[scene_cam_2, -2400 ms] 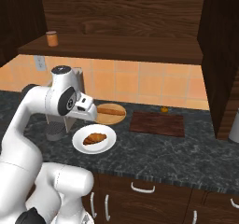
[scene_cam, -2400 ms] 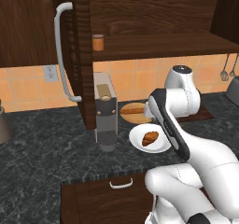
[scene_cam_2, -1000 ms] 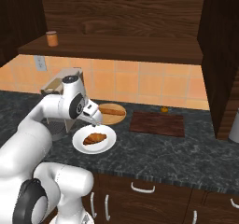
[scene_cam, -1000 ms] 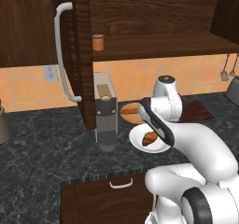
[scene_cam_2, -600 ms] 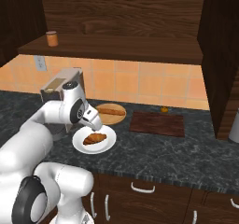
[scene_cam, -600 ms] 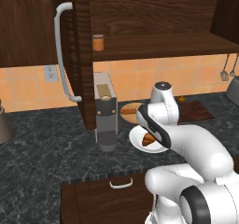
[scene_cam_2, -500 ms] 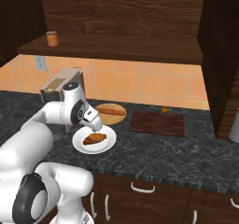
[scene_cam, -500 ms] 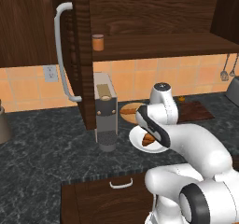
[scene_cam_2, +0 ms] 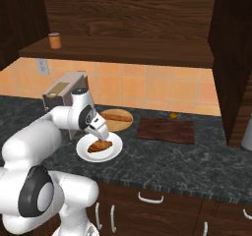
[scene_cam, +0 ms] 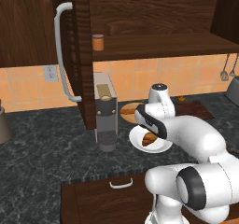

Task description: From the different types of pastries on the counter, select a croissant and place it on the cutting board. Then retrieve a jar of jam from the cabinet and place it alongside the croissant on the cutting board.

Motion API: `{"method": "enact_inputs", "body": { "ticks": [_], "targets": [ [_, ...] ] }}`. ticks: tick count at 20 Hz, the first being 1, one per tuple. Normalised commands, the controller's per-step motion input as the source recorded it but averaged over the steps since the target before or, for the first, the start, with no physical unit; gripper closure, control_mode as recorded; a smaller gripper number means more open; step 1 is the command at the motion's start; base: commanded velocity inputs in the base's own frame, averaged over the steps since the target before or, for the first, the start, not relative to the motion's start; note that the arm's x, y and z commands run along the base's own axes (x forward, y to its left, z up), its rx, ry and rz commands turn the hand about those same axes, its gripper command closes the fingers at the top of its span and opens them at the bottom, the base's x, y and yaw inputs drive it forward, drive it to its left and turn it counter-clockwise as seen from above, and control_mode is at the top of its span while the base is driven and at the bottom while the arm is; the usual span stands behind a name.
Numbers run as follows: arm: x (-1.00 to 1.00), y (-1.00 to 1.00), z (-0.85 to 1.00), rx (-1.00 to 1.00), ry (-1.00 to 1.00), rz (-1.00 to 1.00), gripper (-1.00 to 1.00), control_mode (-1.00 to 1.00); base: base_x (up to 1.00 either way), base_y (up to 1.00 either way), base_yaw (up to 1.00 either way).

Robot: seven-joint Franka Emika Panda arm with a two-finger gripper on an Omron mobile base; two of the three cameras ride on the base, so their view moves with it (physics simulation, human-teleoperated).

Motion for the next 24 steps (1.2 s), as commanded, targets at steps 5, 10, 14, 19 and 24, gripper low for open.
{"method": "enact_inputs", "body": {
  "ticks": [5,10,14,19,24],
  "targets": [
    [0.09,0.0,-0.24,0.0,0.05,-0.06,-1.0,-1.0,0.0,0.0,0.0],
    [0.16,0.0,-0.03,0.0,0.0,-0.05,-1.0,-1.0,0.0,0.0,0.0],
    [0.08,0.0,-0.06,0.0,0.01,-0.06,-1.0,-1.0,0.0,0.0,0.0],
    [0.0,0.0,-0.27,0.0,0.0,-0.05,-1.0,-1.0,0.0,0.0,0.0],
    [0.0,0.0,-0.23,0.0,0.0,-0.05,-1.0,-1.0,0.0,0.0,0.0]
  ]
}}
